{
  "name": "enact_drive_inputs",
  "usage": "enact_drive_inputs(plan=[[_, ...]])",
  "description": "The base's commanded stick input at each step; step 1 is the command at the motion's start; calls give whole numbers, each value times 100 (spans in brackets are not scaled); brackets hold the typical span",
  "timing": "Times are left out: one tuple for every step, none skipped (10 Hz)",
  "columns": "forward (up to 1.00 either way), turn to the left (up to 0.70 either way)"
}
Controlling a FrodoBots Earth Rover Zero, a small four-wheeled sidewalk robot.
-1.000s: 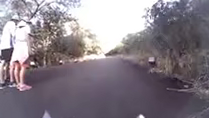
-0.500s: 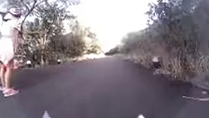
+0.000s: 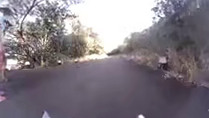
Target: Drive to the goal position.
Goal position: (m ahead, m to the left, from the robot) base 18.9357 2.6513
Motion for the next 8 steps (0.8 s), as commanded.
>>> enact_drive_inputs(plan=[[85,0],[85,0],[85,-33],[85,-29],[85,-24],[85,-2],[85,-10],[85,-18]])
